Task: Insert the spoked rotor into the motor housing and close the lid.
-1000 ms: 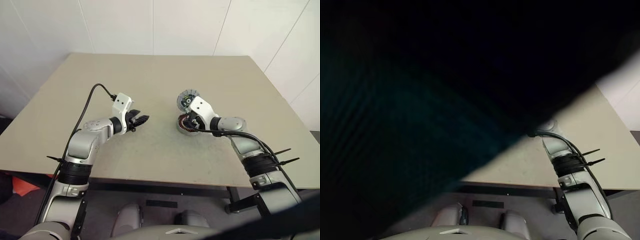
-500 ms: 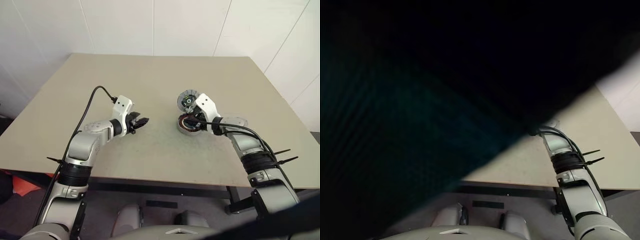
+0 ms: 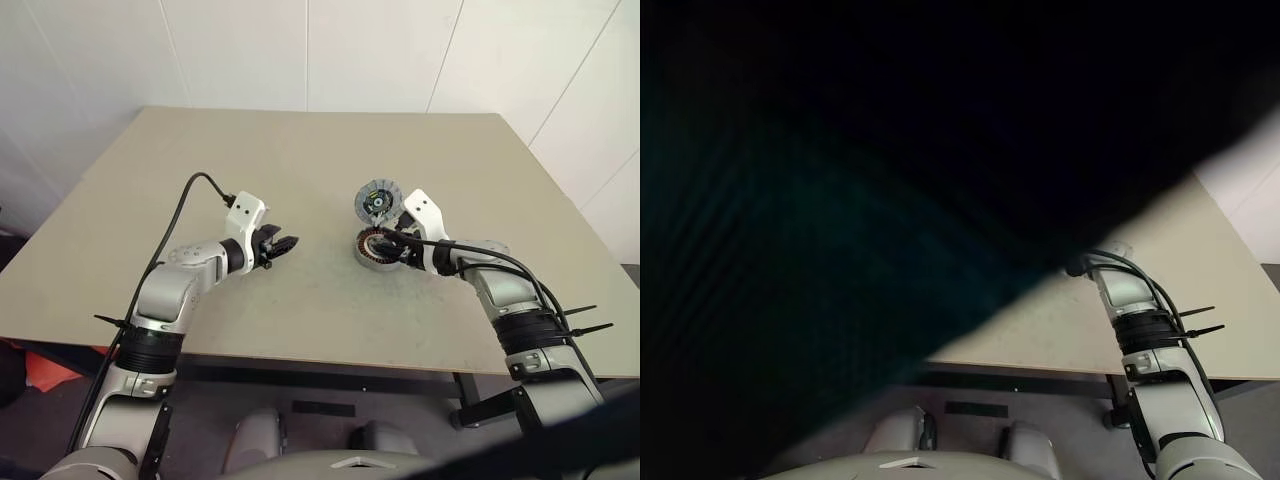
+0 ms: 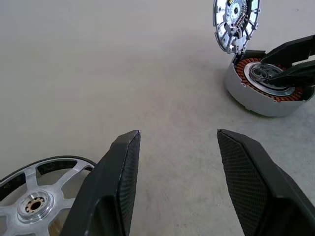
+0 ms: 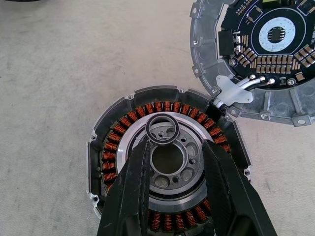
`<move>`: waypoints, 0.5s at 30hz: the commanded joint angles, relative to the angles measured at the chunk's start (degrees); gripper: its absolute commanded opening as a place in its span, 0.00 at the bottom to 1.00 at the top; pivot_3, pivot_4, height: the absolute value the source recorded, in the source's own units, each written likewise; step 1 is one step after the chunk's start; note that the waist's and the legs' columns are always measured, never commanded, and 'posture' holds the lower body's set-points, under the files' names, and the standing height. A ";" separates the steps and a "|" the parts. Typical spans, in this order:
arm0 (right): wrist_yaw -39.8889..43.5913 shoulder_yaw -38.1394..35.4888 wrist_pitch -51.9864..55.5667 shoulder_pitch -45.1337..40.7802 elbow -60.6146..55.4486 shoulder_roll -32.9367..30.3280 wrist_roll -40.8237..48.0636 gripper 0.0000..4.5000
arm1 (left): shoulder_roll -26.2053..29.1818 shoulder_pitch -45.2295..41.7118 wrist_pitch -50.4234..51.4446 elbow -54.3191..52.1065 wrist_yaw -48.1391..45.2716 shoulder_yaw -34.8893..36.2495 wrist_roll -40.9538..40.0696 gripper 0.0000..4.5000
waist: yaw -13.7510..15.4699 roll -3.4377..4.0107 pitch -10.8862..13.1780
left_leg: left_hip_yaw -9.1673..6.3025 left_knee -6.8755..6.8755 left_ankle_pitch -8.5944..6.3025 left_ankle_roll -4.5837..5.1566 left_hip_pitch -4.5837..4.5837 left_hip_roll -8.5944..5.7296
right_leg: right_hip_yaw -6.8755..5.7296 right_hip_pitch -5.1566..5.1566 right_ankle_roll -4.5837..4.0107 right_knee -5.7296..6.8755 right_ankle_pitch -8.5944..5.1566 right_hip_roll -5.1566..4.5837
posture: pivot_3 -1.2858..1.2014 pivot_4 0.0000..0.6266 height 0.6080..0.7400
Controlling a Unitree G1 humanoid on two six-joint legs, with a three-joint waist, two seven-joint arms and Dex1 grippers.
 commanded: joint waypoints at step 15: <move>-0.13 0.29 2.38 -1.66 -3.93 0.68 0.85 0.40 | 0.59 0.18 -1.17 -1.18 0.16 0.13 0.06 0.58 | -0.08 0.00 0.00 | 0.00 -0.02 0.00 -0.03 0.00 0.00 | 0.00 -0.01 0.00 0.00 0.00 0.00 | 0.52 0.00 1.00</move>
